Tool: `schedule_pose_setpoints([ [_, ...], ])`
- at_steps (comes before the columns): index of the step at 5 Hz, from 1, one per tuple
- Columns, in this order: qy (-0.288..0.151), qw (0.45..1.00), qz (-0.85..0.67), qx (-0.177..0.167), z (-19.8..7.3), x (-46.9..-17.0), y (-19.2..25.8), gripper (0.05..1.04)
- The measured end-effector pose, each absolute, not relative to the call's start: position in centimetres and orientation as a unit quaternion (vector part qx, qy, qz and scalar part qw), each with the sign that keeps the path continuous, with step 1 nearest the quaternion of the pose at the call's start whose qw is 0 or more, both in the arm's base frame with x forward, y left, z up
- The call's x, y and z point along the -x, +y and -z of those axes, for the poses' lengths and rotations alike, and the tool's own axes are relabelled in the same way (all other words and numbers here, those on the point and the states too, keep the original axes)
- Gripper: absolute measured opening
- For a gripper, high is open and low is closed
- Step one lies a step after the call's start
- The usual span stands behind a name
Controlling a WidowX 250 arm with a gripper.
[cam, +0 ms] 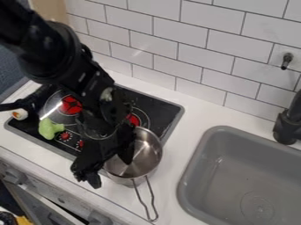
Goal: Move the silver pot to the center of the stove
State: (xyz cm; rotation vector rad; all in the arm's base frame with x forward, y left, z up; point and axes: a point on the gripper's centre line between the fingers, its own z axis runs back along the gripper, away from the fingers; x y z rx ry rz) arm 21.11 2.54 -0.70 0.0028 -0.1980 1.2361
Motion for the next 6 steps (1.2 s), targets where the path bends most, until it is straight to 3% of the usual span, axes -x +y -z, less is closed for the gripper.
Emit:
schedule_pose_setpoints([
  [1, -0.094, 0.819, -0.567, -0.005, 1.6, -21.8, 2.1, 0.96],
  [3, -0.106, 0.82, -0.563, -0.005, 2.1, -22.0, 2.0, 0.368],
  [4, -0.106, 0.821, -0.56, -0.001, 2.1, -22.0, 1.9, 0.151],
  [5, -0.101, 0.825, -0.555, 0.006, 2.2, -22.0, 1.9, 0.082],
  [6, -0.101, 0.818, -0.566, 0.013, 1.2, -22.0, 2.4, 0.08],
])
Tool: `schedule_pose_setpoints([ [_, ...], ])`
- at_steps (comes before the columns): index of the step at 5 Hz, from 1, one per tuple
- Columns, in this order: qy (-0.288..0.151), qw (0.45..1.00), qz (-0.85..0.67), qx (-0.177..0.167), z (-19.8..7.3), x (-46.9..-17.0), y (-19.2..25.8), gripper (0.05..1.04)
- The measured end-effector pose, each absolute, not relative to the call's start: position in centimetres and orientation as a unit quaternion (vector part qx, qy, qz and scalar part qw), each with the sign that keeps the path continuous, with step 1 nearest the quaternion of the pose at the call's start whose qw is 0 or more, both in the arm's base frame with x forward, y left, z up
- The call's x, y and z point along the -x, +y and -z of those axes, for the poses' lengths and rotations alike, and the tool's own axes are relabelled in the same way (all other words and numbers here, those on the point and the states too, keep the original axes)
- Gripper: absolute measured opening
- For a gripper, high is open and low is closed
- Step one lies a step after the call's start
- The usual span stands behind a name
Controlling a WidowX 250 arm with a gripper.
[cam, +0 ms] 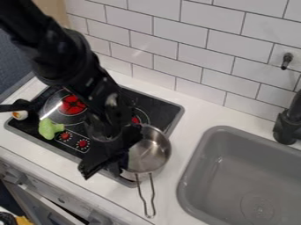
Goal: Move the silver pot to the center of the stove
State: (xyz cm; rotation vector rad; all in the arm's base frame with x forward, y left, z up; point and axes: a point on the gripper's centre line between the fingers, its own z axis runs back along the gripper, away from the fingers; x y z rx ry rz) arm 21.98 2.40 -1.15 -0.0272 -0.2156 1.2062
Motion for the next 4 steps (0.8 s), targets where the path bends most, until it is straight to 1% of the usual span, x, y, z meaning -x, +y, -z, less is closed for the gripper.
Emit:
schedule_pose_setpoints([
  [1, -0.116, 0.814, -0.568, 0.031, -1.0, -22.9, 2.8, 0.079],
  [2, -0.12, 0.795, -0.593, 0.037, -2.4, -24.2, 4.6, 0.079],
  [3, -0.133, 0.773, -0.619, 0.043, -3.4, -25.5, 7.1, 0.078],
  [4, -0.127, 0.767, -0.628, 0.022, -2.2, -26.2, 8.9, 0.078],
])
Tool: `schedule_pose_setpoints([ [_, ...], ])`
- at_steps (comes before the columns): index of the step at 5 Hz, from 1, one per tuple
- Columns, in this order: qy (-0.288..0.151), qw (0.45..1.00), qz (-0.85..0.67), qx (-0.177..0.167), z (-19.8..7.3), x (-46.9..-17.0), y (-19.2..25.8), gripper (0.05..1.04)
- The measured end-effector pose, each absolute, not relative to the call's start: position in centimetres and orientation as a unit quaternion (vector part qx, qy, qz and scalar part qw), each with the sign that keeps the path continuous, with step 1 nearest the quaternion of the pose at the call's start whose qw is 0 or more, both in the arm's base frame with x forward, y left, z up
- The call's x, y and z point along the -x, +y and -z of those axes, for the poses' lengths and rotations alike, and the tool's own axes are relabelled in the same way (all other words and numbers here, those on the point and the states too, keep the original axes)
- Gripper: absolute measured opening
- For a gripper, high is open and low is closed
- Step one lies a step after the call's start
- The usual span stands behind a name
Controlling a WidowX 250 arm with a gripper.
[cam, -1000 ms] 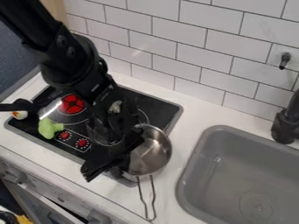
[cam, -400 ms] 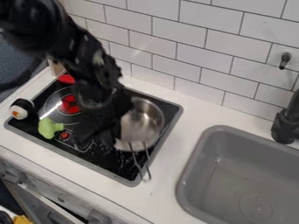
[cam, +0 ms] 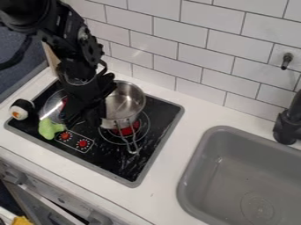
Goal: Move the silver pot to the center of the stove
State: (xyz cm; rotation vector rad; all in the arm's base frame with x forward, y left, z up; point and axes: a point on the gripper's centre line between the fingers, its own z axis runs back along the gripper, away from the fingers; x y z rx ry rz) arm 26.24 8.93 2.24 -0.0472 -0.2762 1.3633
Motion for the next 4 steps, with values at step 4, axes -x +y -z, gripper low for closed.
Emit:
schedule_pose_setpoints([
  [4, -0.085, 0.755, -0.65, -0.004, 2.0, -27.1, 12.2, 0.099],
])
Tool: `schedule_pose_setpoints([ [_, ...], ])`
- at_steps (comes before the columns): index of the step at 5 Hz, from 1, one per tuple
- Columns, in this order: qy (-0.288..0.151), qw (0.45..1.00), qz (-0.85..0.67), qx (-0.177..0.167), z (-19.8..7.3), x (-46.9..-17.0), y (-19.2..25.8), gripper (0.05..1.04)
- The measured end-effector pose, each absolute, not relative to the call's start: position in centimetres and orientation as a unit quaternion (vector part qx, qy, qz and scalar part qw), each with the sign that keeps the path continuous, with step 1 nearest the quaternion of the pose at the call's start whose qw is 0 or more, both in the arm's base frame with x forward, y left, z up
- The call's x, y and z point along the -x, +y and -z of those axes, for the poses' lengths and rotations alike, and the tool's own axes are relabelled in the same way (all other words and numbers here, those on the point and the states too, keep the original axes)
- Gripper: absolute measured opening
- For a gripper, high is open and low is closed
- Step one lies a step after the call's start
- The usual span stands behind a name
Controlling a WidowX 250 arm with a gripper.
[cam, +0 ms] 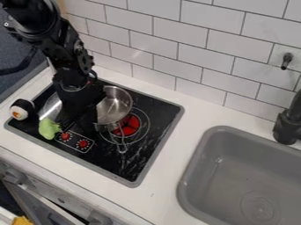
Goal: Move the silver pot to the center of the stove
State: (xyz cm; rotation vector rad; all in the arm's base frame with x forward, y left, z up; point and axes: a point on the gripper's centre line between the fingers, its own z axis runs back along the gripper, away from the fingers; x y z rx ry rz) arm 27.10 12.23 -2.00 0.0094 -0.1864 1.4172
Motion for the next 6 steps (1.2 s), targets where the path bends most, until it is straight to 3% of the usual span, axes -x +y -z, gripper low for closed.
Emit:
schedule_pose_setpoints([
  [1, -0.088, 0.748, -0.657, -0.029, 2.0, -26.7, 12.3, 0.274],
  [2, -0.125, 0.74, -0.658, -0.065, 0.2, -26.6, 12.2, 0.561],
  [3, -0.138, 0.728, -0.669, -0.05, -1.1, -26.3, 12.8, 0.871],
  [4, -0.142, 0.727, -0.671, -0.043, -2.3, -26.4, 12.8, 1.021],
  [6, -0.176, 0.715, -0.676, 0.004, -6.4, -27.1, 13.2, 1.007],
])
